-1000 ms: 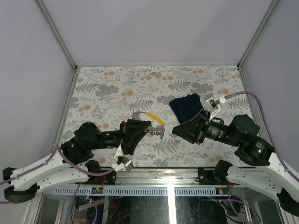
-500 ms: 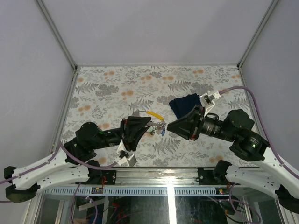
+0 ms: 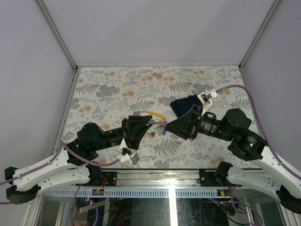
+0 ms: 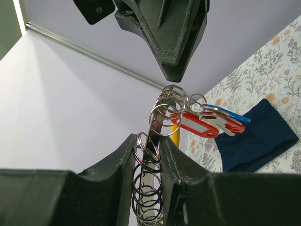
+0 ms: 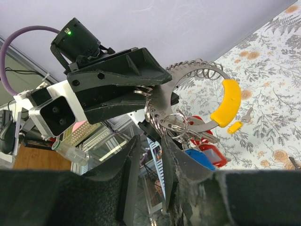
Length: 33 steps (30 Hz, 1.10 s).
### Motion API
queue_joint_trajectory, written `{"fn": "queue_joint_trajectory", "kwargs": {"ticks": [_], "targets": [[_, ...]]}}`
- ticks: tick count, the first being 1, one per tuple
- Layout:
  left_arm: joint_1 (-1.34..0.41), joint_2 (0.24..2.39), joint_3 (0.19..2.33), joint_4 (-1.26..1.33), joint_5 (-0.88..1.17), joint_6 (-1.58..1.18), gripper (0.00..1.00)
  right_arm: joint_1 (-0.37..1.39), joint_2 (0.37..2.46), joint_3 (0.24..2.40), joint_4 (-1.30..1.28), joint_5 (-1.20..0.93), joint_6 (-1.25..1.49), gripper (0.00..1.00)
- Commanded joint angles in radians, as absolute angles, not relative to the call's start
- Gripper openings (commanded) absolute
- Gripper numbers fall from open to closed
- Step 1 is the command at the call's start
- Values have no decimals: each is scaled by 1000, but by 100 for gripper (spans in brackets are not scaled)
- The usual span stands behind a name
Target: Put the keys on the keyring
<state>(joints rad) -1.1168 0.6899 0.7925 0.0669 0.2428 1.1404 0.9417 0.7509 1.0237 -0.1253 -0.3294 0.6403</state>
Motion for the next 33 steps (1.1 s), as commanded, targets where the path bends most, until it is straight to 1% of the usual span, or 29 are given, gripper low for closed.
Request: {"fn": "queue_joint_trajectory", "kwargs": {"ticks": [1, 22, 26, 33], "targets": [[-1119, 681, 802, 167, 225, 1127, 0, 942, 755, 1036, -64, -306, 646, 32], [-1120, 671, 799, 161, 222, 1132, 0, 942, 775, 1016, -58, -322, 648, 33], [-1119, 670, 799, 161, 224, 1131, 0, 942, 778, 1008, -36, -320, 652, 34], [-1118, 674, 799, 161, 221, 1133, 0, 942, 788, 993, 26, -318, 667, 33]]}}
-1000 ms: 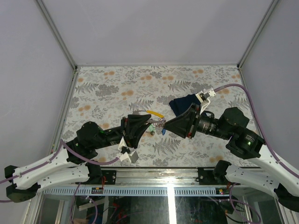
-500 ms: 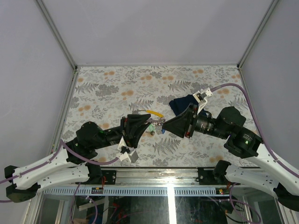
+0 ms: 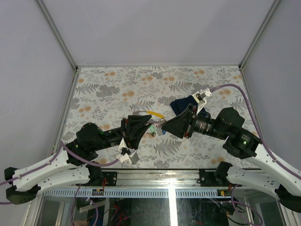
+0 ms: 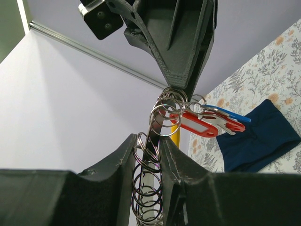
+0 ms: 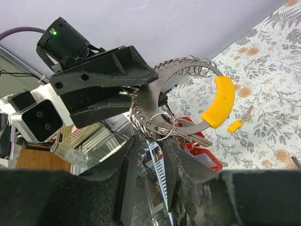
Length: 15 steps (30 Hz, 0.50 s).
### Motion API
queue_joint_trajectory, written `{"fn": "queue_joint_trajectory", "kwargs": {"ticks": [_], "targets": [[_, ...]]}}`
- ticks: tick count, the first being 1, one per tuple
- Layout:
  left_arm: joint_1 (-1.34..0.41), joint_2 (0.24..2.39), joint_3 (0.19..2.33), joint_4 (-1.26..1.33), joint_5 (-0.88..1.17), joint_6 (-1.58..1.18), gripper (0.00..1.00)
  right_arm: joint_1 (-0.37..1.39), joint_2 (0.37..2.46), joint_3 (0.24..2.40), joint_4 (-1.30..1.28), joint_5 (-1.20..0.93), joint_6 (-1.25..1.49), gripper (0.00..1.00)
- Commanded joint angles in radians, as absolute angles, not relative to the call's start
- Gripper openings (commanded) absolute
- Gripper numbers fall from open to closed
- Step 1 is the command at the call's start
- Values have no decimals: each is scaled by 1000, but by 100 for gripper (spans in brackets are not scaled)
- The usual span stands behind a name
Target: Put the keys on the keyring
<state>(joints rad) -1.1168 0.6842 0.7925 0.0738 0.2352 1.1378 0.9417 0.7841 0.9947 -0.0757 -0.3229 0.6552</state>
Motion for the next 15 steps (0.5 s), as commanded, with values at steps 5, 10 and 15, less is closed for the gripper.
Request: {"fn": "queue_joint_trajectory", "kwargs": {"ticks": [5, 10, 15], "targets": [[-1120, 675, 797, 162, 221, 1134, 0, 943, 791, 985, 51, -318, 674, 31], [-1118, 675, 794, 162, 218, 1134, 0, 942, 786, 979, 66, -311, 675, 25], [-1119, 673, 790, 161, 214, 1131, 0, 942, 781, 971, 94, -317, 678, 21]]}}
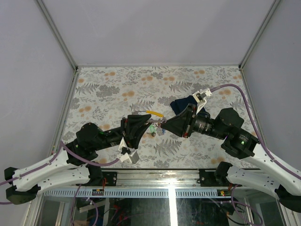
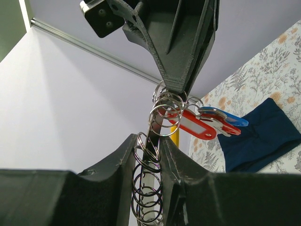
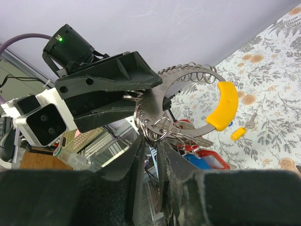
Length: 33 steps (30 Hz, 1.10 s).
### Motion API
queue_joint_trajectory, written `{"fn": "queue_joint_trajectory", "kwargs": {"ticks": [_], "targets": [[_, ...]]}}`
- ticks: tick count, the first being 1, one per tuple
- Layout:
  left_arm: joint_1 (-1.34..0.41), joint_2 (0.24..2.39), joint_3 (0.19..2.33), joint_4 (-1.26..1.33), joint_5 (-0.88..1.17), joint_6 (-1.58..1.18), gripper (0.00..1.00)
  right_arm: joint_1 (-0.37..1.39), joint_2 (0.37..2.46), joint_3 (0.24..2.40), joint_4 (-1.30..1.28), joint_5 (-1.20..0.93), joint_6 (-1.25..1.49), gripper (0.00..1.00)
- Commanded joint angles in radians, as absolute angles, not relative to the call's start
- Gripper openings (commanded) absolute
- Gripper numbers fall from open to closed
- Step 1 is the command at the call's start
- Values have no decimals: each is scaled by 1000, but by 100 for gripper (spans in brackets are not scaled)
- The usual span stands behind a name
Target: Put the keys on the keyring
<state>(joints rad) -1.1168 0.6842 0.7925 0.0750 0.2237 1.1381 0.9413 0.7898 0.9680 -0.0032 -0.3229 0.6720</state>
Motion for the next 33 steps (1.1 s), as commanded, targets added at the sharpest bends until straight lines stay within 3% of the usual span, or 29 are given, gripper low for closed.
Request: {"fn": "queue_joint_trajectory", "kwargs": {"ticks": [1, 13, 19, 33], "targets": [[-1119, 674, 790, 161, 213, 1131, 0, 943, 781, 970, 96, -317, 678, 20], [-1119, 678, 780, 161, 191, 1091, 0, 942, 763, 989, 62, -285, 641, 1], [-1118, 679, 756, 176, 225, 976, 2, 942, 775, 1091, -88, -241, 513, 0], [-1120, 655, 710, 236, 266, 497, 60, 942, 893, 1400, -561, -187, 120, 0]]}}
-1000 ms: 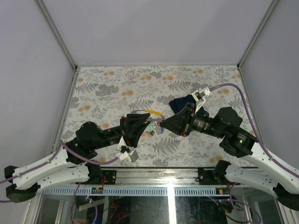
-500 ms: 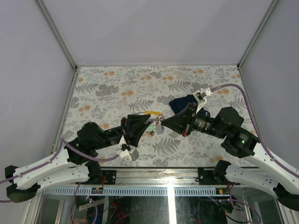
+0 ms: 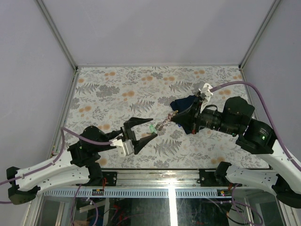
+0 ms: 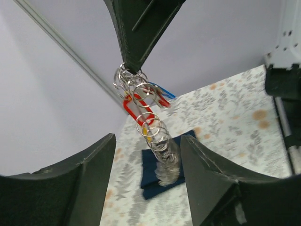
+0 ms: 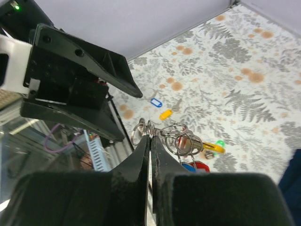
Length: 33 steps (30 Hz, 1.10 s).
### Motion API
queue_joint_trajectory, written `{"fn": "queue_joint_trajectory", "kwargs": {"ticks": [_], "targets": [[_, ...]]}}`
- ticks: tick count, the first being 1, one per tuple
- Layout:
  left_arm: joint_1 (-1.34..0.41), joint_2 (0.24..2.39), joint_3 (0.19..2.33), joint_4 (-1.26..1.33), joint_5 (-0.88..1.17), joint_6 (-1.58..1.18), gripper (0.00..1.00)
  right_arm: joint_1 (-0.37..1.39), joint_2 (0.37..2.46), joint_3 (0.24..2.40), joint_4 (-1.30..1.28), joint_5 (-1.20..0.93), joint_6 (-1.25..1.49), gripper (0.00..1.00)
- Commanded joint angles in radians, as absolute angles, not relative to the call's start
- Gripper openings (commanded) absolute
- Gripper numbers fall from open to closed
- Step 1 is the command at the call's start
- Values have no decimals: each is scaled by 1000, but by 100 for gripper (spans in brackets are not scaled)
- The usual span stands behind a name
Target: Put the keys on the keyring
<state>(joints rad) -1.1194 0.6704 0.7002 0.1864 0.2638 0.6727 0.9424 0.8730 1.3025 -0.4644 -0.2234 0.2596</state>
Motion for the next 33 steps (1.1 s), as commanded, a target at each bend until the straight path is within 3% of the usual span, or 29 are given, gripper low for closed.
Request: {"fn": "queue_joint_trajectory", "kwargs": {"ticks": [1, 2, 3, 4, 12, 17, 19, 23, 25, 33], "targets": [[-1119, 653, 718, 225, 263, 475, 67, 941, 896, 1412, -578, -189, 96, 0], [-1119, 650, 722, 217, 259, 455, 77, 942, 897, 1418, -590, -193, 71, 0], [-1119, 647, 727, 209, 261, 439, 96, 943, 896, 1420, -598, -196, 44, 0], [-1119, 645, 732, 206, 260, 421, 100, 942, 895, 1418, -604, -203, 11, 0], [-1119, 729, 817, 240, 125, 116, 100, 941, 804, 1253, -454, -295, -230, 0], [-1120, 745, 770, 350, 284, 152, 100, 941, 744, 1167, -365, -321, -317, 0], [-1119, 746, 750, 394, 346, 167, 96, 941, 731, 1153, -347, -343, -347, 0], [-1119, 785, 775, 378, 429, 197, 65, 942, 717, 1131, -311, -392, -363, 0], [-1118, 805, 798, 352, 444, 210, 59, 942, 710, 1119, -304, -423, -373, 0], [-1118, 799, 806, 346, 390, 190, 52, 941, 677, 1076, -252, -478, -358, 0]]}}
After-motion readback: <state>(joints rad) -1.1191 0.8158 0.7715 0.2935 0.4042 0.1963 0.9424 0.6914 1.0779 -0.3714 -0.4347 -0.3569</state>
